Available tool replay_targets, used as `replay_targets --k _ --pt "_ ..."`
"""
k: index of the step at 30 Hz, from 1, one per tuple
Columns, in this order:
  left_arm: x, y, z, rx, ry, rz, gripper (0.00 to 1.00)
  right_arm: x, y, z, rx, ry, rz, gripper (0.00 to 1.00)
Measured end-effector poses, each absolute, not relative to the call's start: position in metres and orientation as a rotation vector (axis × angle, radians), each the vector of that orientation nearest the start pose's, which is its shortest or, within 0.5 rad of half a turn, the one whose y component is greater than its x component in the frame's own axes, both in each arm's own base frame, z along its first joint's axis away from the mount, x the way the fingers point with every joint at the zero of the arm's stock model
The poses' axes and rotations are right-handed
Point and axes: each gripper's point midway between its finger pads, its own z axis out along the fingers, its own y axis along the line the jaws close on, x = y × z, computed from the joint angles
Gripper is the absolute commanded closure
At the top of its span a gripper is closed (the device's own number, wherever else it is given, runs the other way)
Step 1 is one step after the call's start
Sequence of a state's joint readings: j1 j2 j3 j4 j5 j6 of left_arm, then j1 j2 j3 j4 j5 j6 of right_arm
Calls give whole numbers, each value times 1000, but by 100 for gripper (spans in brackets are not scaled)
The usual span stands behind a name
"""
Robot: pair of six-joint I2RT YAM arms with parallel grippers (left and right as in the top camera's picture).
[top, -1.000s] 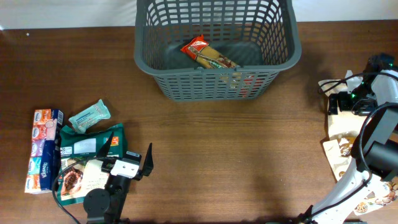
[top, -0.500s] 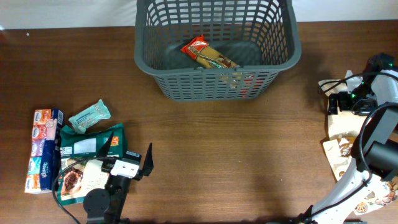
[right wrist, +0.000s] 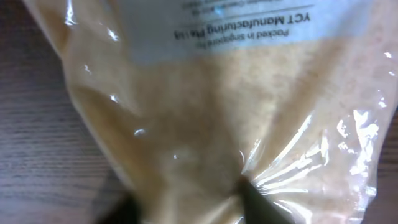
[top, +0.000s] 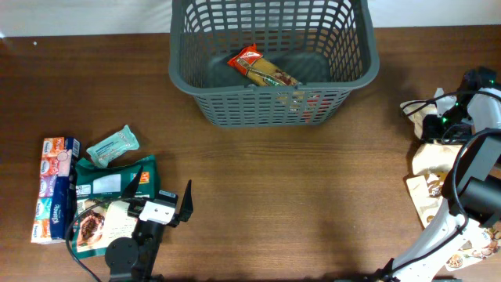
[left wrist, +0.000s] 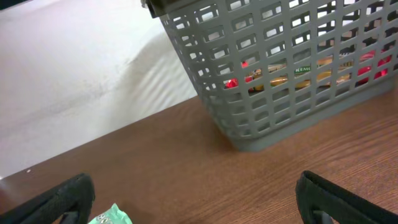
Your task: Pack container
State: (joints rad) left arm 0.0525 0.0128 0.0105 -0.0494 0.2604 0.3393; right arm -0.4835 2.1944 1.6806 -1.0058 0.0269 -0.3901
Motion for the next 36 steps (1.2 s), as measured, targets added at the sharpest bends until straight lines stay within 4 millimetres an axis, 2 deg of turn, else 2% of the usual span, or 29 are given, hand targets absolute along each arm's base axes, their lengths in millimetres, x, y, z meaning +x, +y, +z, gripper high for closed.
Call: replay_targets --k 3,5,27,36 --pt "243 -32 164 428 1564 91 1 381 -204 15 144 3093 -65 84" --pt "243 -32 164 428 1564 91 1 381 -204 16 146 3090 -63 96" --pt "243 -31 164 428 1564 91 1 384 -205 17 194 3077 -69 96" --pt "243 -32 164 428 1564 91 1 397 -206 31 219 3064 -23 96"
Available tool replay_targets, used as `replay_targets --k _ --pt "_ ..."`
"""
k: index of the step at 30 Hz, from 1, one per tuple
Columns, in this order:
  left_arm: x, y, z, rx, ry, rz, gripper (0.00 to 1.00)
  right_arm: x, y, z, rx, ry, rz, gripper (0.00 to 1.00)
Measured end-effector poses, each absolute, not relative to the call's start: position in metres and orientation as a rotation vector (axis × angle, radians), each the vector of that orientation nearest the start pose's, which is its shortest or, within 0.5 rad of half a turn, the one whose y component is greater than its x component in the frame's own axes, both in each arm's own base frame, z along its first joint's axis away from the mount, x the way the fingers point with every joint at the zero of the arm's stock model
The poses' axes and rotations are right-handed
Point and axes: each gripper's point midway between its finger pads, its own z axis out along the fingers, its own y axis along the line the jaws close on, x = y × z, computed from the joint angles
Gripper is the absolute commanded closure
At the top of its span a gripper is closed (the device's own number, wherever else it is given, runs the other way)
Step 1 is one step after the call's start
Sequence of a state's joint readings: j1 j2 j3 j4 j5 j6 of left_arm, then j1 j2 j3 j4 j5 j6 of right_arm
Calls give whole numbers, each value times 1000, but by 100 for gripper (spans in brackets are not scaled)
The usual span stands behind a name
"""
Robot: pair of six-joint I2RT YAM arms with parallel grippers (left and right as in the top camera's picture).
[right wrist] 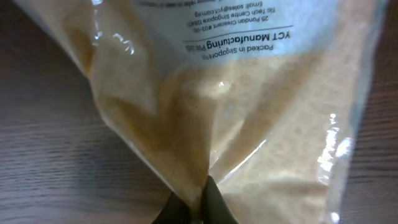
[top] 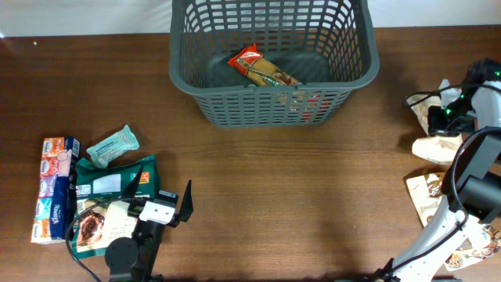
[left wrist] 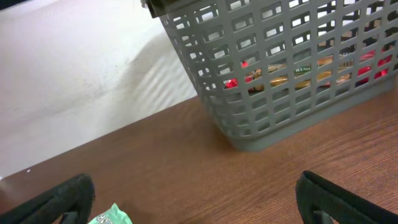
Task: Pack container
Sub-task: 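Lift the clear grain bag and carry it up-left toward the basket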
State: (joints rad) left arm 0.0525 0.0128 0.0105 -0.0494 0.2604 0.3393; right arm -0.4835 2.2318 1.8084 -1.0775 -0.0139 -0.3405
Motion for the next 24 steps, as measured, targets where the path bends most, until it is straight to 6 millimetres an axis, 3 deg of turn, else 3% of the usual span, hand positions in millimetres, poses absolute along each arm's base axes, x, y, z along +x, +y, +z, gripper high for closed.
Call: replay_targets --k 13,19,24 --pt "243 -31 164 428 1564 91 1 433 -210 99 199 2926 13 96" --pt "243 -32 164 428 1564 91 1 454 -210 156 177 2807 7 96" --pt "243 -32 164 428 1564 91 1 474 -199 216 148 2670 -39 96"
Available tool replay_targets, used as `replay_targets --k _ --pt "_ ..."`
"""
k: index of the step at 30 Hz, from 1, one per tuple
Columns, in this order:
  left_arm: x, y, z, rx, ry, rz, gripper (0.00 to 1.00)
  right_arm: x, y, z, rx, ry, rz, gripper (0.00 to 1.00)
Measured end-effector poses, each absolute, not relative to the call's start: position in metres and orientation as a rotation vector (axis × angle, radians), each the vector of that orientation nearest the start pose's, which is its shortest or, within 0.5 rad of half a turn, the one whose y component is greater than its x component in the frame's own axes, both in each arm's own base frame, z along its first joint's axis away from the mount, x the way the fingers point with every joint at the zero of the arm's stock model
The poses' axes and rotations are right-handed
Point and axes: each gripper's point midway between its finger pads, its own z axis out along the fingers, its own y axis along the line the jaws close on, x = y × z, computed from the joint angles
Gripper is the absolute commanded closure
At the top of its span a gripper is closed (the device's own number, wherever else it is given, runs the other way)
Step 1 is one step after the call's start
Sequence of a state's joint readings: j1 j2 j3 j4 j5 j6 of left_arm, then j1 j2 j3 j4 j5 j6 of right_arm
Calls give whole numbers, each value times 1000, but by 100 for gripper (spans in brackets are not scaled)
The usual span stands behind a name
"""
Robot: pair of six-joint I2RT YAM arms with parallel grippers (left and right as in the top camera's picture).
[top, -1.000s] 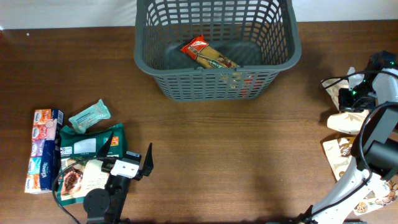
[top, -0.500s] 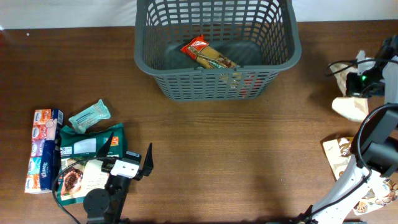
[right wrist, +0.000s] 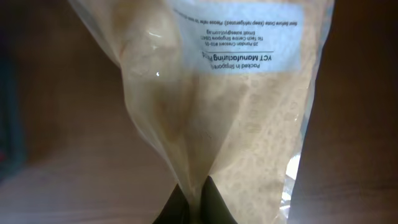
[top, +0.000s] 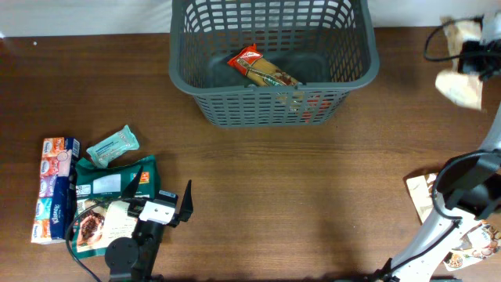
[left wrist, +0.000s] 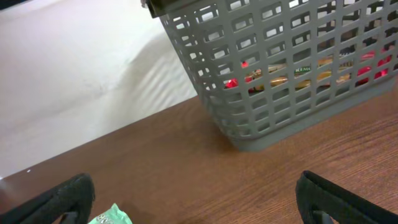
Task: Pack container
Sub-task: 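Lift the clear grain bag and carry it up-left toward the basket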
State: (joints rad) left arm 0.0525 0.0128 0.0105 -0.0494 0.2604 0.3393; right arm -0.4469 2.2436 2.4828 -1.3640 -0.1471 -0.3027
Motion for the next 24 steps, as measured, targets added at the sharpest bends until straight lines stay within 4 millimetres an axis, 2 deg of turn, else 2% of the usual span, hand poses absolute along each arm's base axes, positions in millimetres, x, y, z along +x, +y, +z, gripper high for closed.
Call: replay_targets --k 2,6,12,15,24 --pt "243 -32 164 428 1564 91 1 488 -183 252 109 2578 -58 96" --pt "243 -31 164 428 1564 91 1 503 -153 299 56 2450 -72 96" --pt "243 -32 164 428 1564 91 1 514 -109 355 4 2287 -57 96" --pt "243 -32 164 428 1564 91 1 515 -94 370 -14 2241 -45 96" --pt "243 -32 164 428 1564 91 1 519 -76 373 -15 2233 -14 96"
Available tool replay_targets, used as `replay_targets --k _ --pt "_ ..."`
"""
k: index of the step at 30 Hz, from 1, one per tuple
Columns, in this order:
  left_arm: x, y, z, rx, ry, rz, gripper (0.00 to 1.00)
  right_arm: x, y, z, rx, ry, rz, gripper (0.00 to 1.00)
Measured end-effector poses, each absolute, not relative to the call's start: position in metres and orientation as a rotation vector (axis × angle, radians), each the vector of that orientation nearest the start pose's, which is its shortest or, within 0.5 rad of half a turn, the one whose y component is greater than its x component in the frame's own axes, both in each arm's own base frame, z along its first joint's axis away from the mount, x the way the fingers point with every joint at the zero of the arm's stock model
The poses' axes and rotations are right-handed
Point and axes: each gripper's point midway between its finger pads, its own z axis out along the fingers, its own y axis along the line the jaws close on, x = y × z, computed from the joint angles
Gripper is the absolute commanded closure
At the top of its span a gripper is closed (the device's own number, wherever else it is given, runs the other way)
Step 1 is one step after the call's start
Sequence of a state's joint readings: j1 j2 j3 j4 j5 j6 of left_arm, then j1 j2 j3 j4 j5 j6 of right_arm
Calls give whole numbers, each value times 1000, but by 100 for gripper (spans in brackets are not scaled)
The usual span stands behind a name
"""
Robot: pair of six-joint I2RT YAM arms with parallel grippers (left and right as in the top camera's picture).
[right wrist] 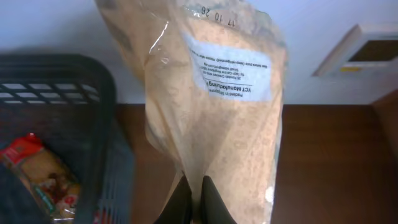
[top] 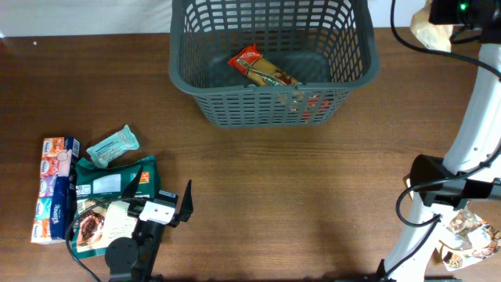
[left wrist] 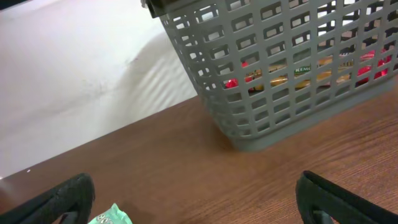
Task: Pack container
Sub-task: 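Lift the clear grain bag and carry it up-left toward the basket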
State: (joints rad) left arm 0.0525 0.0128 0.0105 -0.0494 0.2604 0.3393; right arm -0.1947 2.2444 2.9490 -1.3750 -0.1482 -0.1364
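A grey plastic basket (top: 270, 59) stands at the back middle of the table with a red-and-yellow pasta packet (top: 262, 69) inside. My right gripper (right wrist: 194, 199) is shut on a clear bag of beige grain (right wrist: 211, 106), held high just right of the basket's far right corner; overhead the bag (top: 429, 27) shows at the top right. My left gripper (left wrist: 196, 199) rests open near the front left, empty, facing the basket (left wrist: 280, 68).
Front left lie a tissue multipack (top: 56, 188), a mint wipes packet (top: 112, 146), a dark green pouch (top: 113, 178) and a snack box (top: 102, 227). More packets (top: 470, 239) lie at the front right by the right arm's base. A white wall runs behind the table.
My right gripper has moved left and further back with the grain bag, from off the table's right edge to just beside the basket's right rim. The left arm is unchanged.
My right gripper stood open around the grain bag lying at the table's right side. Then it was shut on the bag. The bag was then lifted toward the far right corner, and now hangs next to the basket. The left gripper stayed still.
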Motion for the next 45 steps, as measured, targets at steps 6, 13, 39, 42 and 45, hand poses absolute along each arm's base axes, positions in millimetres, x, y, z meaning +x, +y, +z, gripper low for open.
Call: replay_targets --k 6,13,39,42,45 --pt "243 -32 164 428 1564 91 1 531 -51 386 -37 2165 34 96" --pt "243 -32 164 428 1564 91 1 536 -7 390 -110 2142 116 96" --pt "243 -32 164 428 1564 91 1 556 79 432 -207 1937 350 96" --pt "243 -32 164 428 1564 91 1 558 98 421 -234 1961 381 97" --pt "243 -32 164 428 1564 91 1 558 115 407 -263 1994 406 96"
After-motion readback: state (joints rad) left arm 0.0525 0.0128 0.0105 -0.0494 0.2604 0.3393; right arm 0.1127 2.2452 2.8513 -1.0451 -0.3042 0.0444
